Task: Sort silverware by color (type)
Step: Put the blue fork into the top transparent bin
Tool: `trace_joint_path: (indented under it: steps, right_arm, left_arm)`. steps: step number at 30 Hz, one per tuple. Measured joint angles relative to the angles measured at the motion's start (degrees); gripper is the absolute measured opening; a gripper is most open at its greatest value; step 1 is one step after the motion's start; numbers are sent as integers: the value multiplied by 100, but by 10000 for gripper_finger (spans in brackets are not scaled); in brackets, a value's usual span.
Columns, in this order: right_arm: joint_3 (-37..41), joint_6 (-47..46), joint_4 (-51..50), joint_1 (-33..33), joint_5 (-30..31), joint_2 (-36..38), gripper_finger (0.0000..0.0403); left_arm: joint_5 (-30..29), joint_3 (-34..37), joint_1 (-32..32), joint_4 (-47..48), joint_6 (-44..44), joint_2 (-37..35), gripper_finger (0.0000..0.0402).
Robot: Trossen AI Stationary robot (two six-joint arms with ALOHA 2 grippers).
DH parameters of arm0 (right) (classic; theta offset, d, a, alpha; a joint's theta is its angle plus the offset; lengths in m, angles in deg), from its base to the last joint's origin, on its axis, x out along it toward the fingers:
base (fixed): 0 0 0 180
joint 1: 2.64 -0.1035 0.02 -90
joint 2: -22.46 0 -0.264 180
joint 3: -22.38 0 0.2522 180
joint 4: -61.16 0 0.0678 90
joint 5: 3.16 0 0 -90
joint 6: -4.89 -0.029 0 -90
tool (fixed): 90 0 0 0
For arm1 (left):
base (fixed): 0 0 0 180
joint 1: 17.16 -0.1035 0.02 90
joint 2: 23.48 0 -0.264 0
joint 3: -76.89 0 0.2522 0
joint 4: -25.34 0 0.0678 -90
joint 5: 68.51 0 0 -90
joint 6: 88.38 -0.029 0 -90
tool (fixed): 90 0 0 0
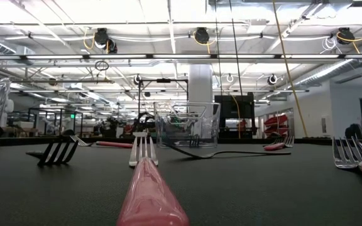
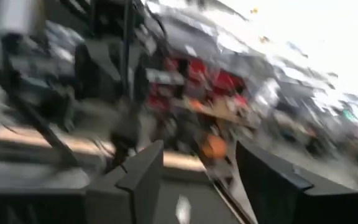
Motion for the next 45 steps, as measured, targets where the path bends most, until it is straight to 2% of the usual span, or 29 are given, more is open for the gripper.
trace_joint_path:
  steps: [3,7,9,11,15,20,23,27,35,40,45]
  right_arm:
    - [-264,-787,-1624,-19,782,411,211]
    - [-724,-2440,-4230,-16,494,877,211]
    - [-907,-3015,-5138,-20,283,989,209]
    - [-983,-3294,-5619,-23,279,1004,209]
    - [-991,-3211,-5568,-14,279,898,209]
    - [-992,-2836,-4977,105,95,490,208]
    - [-1150,-2727,-4748,276,-382,121,208]
    - [-1678,-2844,-5119,503,-927,-553,208]
    - [-2997,-3107,-6879,841,-1204,-2019,208]
    - [-3336,-3033,-6955,1060,-1909,-2572,208]
    - [-3427,-2878,-6932,1229,-2031,-2796,204]
  left_arm:
    - [-97,0,9,1195,648,-531,1]
    - [-233,0,3,2841,1501,-1053,1]
    - [-244,0,2,3579,1785,-1211,1]
    - [-243,0,-12,4133,2112,-1261,1]
    - [-122,2,-158,4940,2730,-1162,0]
    - [606,9,-491,5225,2963,-826,1]
    - [1153,9,-713,5219,2966,-560,3]
    - [1704,9,-993,5219,2961,-226,4]
    - [1937,9,-1358,5204,2966,-27,6]
    - [1965,9,-1348,5209,2963,-26,6]
    - [1965,9,-1348,5215,2961,-27,6]
